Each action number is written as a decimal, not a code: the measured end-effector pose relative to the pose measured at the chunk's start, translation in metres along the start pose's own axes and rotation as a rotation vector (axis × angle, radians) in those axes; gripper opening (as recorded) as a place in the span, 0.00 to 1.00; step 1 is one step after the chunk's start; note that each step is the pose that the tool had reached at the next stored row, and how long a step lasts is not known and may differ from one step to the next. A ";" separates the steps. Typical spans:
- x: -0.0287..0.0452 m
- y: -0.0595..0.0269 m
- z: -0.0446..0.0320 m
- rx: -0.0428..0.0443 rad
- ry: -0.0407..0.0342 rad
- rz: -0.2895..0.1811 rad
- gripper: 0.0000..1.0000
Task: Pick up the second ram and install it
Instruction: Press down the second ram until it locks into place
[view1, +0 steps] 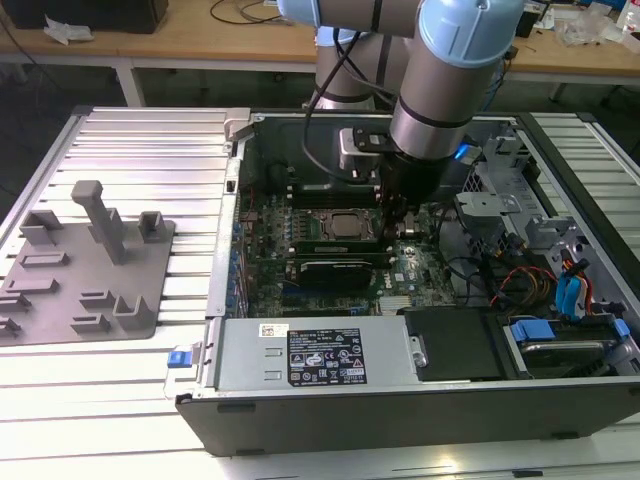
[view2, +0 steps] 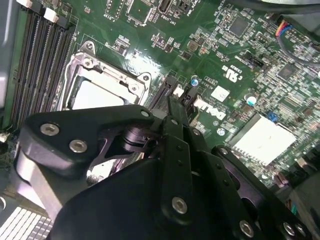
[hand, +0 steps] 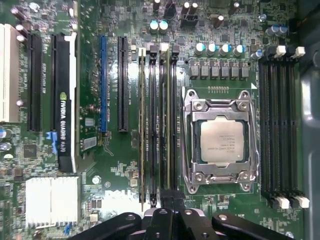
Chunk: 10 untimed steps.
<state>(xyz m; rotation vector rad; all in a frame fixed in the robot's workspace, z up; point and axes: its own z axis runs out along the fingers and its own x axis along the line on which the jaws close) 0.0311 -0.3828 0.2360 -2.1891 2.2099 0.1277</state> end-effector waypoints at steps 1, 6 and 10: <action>-0.0002 0.0001 -0.0033 0.0000 0.0000 0.000 0.08; -0.0006 0.0003 -0.0076 0.0000 0.0000 0.000 0.08; -0.0004 0.0121 -0.0072 0.0000 0.0001 0.000 0.08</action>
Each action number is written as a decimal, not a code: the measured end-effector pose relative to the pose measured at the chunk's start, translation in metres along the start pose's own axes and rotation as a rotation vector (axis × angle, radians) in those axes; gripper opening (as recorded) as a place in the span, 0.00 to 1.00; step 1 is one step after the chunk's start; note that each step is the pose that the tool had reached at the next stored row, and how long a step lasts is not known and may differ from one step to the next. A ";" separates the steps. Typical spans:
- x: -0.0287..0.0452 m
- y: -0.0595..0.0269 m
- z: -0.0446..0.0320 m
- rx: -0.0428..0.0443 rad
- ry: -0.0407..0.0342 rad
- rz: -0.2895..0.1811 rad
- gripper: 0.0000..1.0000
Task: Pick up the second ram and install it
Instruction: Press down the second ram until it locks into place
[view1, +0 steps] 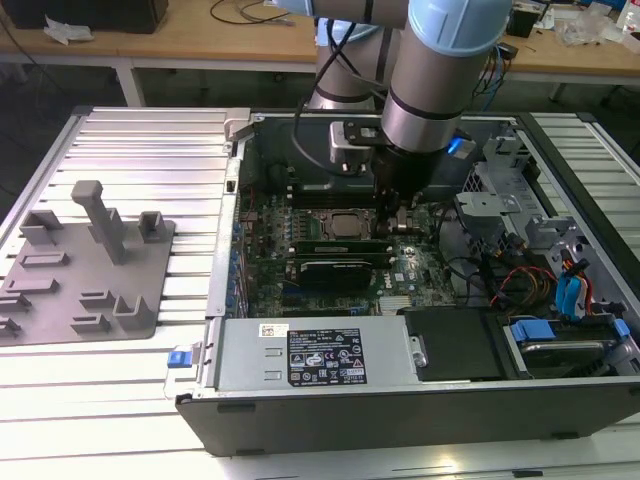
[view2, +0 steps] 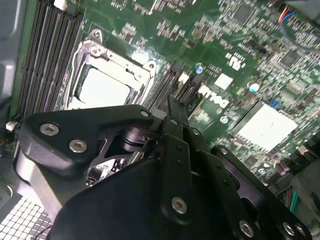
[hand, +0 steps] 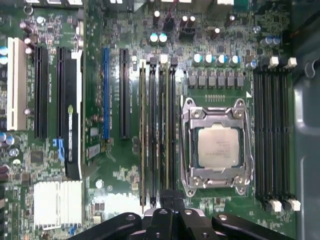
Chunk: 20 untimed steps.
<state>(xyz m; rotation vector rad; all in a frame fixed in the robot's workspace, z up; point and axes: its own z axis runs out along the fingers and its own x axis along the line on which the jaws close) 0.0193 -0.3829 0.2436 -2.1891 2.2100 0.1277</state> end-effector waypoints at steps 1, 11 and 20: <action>0.0000 0.0050 0.0002 0.0000 0.0000 0.000 0.08; 0.0008 0.0588 0.0043 0.0000 -0.0001 0.000 0.08; 0.0013 0.0758 0.0090 -0.0001 0.0001 0.000 0.08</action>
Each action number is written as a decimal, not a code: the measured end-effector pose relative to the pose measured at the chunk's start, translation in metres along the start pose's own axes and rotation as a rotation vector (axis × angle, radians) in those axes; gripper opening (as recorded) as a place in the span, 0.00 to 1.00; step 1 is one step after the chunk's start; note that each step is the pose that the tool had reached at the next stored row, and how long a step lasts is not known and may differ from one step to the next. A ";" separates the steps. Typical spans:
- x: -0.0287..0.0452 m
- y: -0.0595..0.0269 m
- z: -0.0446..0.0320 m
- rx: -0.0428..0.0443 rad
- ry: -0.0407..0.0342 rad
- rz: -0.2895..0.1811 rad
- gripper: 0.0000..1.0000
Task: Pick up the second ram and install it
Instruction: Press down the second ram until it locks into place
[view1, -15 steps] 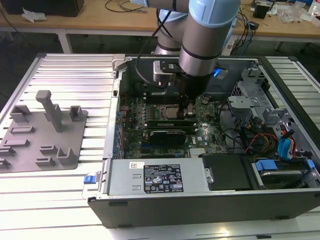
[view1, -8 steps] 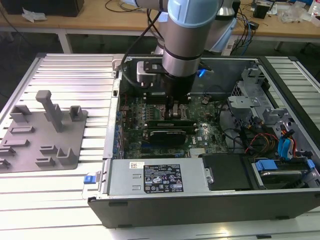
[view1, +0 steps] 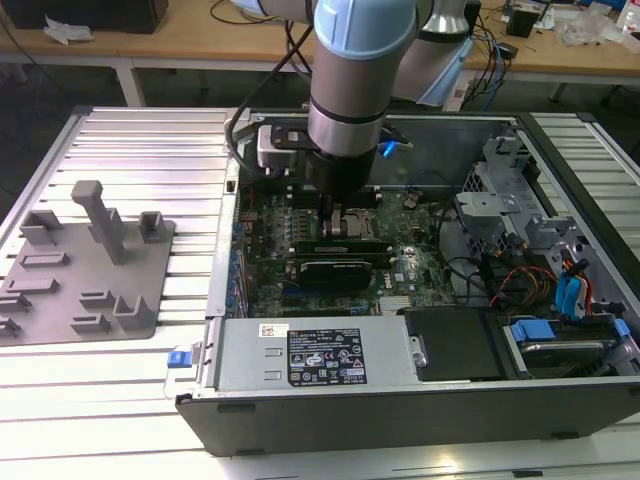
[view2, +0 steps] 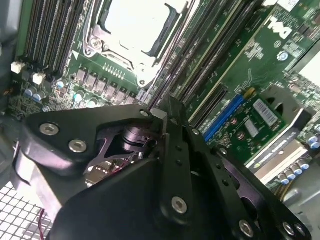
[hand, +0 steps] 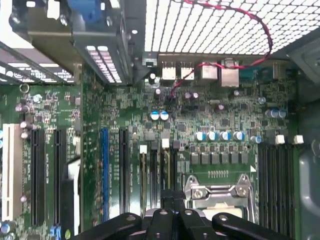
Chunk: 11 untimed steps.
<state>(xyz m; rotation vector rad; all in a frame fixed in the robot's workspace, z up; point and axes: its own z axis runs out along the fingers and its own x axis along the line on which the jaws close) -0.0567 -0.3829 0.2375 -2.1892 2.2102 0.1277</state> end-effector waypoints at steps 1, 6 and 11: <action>0.0000 0.0000 0.0000 0.0000 0.0000 0.000 0.08; 0.0005 -0.0001 0.0064 -0.0001 0.0001 0.000 0.08; 0.0006 -0.0002 0.0081 0.0000 0.0000 0.000 0.08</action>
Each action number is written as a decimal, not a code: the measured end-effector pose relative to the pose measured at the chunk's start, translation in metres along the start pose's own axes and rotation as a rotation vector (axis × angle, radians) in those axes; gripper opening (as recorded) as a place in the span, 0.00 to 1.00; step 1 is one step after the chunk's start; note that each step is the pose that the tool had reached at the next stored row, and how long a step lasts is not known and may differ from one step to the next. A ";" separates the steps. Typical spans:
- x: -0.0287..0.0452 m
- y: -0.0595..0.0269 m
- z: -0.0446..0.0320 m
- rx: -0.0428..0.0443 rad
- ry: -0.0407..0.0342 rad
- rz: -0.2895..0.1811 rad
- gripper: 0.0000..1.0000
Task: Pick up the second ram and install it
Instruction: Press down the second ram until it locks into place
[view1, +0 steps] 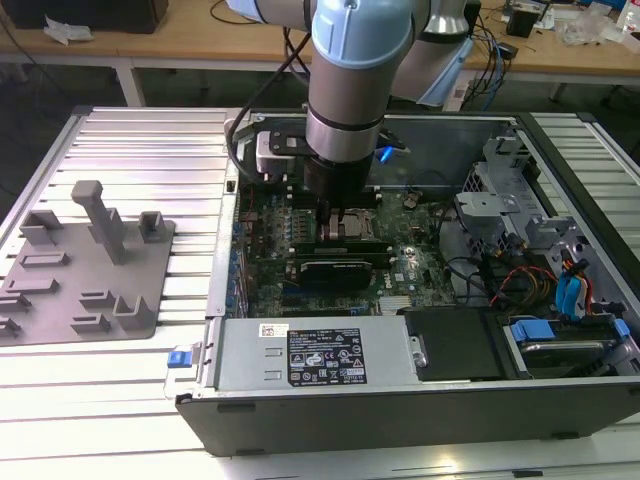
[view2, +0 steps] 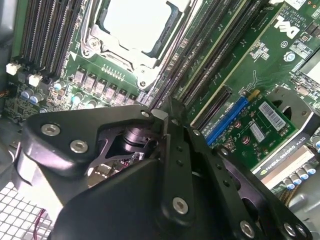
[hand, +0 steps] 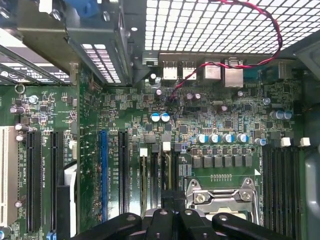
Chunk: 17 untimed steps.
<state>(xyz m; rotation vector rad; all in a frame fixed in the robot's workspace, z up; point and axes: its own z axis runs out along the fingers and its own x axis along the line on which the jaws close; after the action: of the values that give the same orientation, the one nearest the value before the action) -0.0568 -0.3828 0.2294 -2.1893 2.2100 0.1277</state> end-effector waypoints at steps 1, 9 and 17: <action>0.0000 0.0000 0.0005 0.0000 0.0000 0.000 0.08; -0.0014 0.0007 -0.0180 0.0001 0.0000 0.000 0.08; -0.0017 -0.0214 -0.0190 0.0001 0.0017 0.000 0.08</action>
<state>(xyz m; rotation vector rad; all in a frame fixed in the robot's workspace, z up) -0.0347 -0.3827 0.2476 -2.1902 2.2108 0.1258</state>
